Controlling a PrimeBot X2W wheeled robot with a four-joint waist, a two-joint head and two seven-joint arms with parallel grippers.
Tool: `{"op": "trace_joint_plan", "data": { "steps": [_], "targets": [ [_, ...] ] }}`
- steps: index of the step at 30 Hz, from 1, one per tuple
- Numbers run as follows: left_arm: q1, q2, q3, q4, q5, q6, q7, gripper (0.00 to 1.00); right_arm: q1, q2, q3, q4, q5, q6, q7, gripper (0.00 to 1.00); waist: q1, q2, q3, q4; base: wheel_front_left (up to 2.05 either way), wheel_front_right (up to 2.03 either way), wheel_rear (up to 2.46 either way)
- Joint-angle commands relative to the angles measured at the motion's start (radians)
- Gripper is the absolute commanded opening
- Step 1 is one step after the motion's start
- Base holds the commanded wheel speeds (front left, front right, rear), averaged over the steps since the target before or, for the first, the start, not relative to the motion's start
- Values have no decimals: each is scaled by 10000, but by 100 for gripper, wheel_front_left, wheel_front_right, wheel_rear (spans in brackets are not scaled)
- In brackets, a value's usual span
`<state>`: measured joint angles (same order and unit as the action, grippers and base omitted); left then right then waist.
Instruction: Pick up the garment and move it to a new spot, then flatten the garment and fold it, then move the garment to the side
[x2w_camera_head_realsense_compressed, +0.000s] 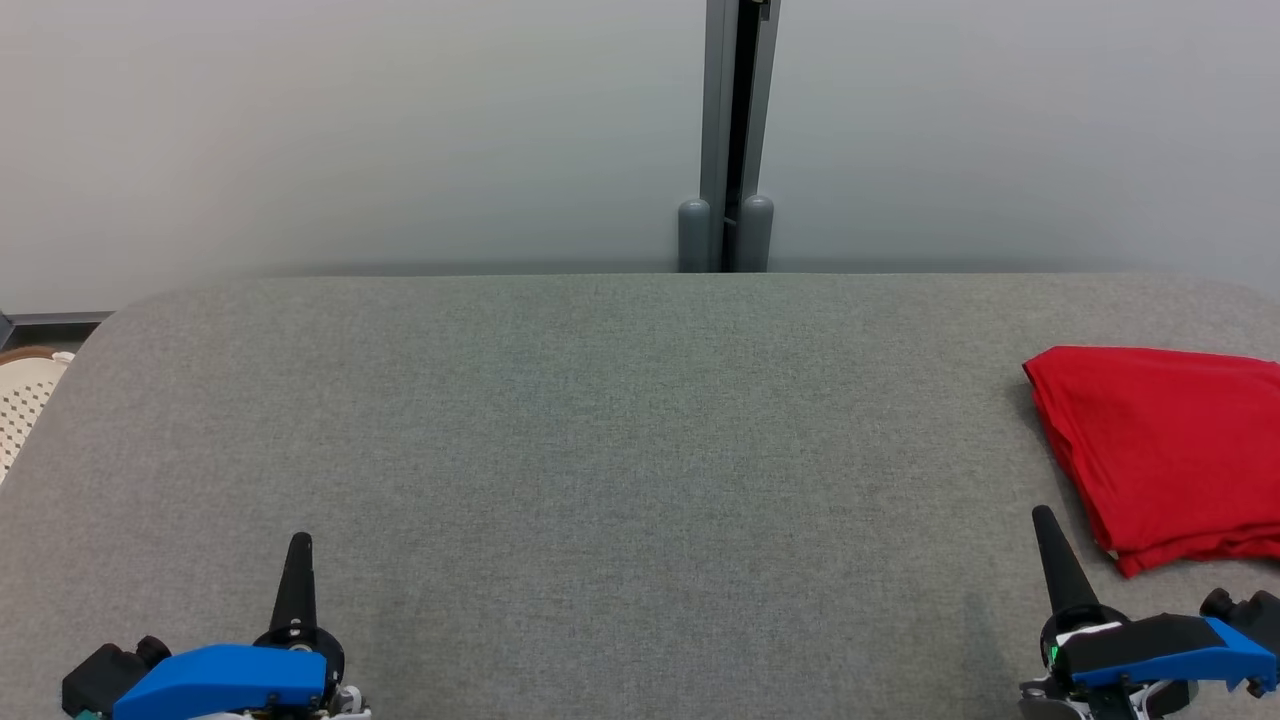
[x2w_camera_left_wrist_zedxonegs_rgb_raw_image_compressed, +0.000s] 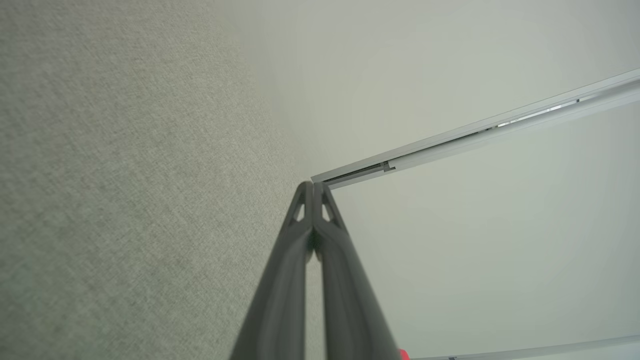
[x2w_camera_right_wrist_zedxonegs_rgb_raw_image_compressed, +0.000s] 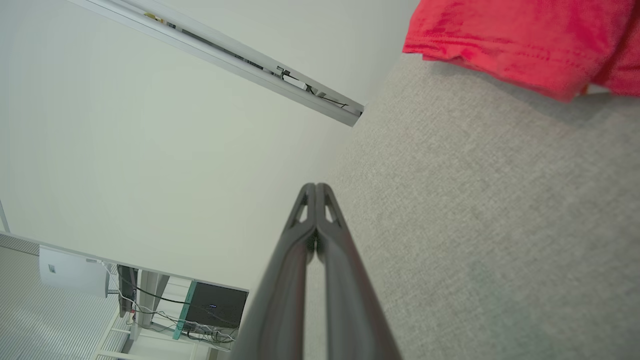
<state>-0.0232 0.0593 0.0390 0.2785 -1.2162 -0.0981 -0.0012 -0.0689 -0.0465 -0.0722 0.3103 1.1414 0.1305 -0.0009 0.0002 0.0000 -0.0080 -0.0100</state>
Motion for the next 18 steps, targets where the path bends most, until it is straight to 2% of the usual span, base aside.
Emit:
{"op": "trace_joint_plan", "data": {
  "steps": [1, 18],
  "targets": [
    [-220, 14, 81, -116, -214, -69, 73, 0, -221, -45, -45, -137, 268, 4, 65, 0, -1, 0, 2, 3, 0, 0, 0],
    [-484, -26, 334, -202, -1510, -174, 451, 0, -317, -50, -180, -333, 1807, 4, 441, 0, -1, 0, 34, 31, 0, 0, 0]
  ]
}}
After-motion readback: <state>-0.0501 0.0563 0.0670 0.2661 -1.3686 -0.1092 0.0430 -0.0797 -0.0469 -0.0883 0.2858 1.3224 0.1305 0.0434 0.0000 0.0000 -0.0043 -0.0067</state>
